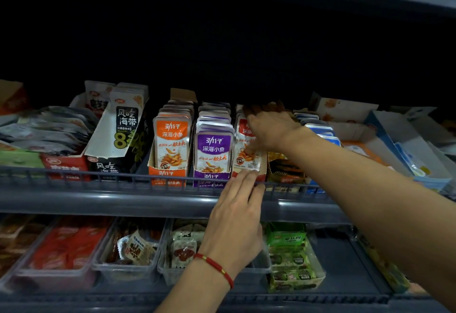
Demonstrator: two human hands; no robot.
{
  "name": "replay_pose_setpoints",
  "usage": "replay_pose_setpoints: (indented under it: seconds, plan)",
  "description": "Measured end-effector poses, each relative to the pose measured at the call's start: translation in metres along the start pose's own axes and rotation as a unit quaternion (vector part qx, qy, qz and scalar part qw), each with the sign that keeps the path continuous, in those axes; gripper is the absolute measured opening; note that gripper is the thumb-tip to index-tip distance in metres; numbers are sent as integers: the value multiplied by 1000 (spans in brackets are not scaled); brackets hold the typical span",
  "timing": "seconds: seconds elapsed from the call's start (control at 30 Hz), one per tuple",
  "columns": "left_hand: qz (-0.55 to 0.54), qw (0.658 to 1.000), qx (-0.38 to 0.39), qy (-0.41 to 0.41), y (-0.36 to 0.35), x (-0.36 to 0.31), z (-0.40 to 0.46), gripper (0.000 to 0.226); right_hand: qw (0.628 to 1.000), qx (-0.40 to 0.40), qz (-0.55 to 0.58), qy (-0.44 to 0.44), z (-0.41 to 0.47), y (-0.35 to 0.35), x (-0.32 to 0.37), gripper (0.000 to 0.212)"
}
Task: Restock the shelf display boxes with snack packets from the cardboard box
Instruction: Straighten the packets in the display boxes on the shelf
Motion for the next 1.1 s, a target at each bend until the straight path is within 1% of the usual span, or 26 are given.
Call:
replay_pose_setpoints:
  seconds: [0.2,0.37,0.5,0.63,0.77,1.03,1.1]
  plan:
    - [-2,1000,-3,4,-2,0,1,73,999,-37,-33,22,0,-1,1,77]
    - [-2,1000,-4,3,-2,0,0,71,998,-51,-38,23,-1,0,2,71]
    - [-1,1000,-3,5,-3,0,0,71,995,-68,-72,34,0,1,1,75]
    - [-2,1000,-4,7,-3,0,0,71,994,-78,-62,40,1,-3,1,83]
    - [-4,1000,-2,6,-3,1,0,71,996,-71,-43,30,3,-7,-1,90]
    - [-4,1000,-2,7,-4,2,1,73,997,-69,-24,27,5,-11,-7,90]
    - [-4,1000,-6,9,-4,1,1,73,996,-80,-16,32,1,-8,-11,86]
Point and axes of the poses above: each hand's wrist, its own z-axis towards the middle knuckle, its own y-axis out of the back of the hand, x = y × z, the point moved 2 cm from there along z, towards the middle knuckle, and after that the axes turned 3 degrees about z, right-handed, at the moved point
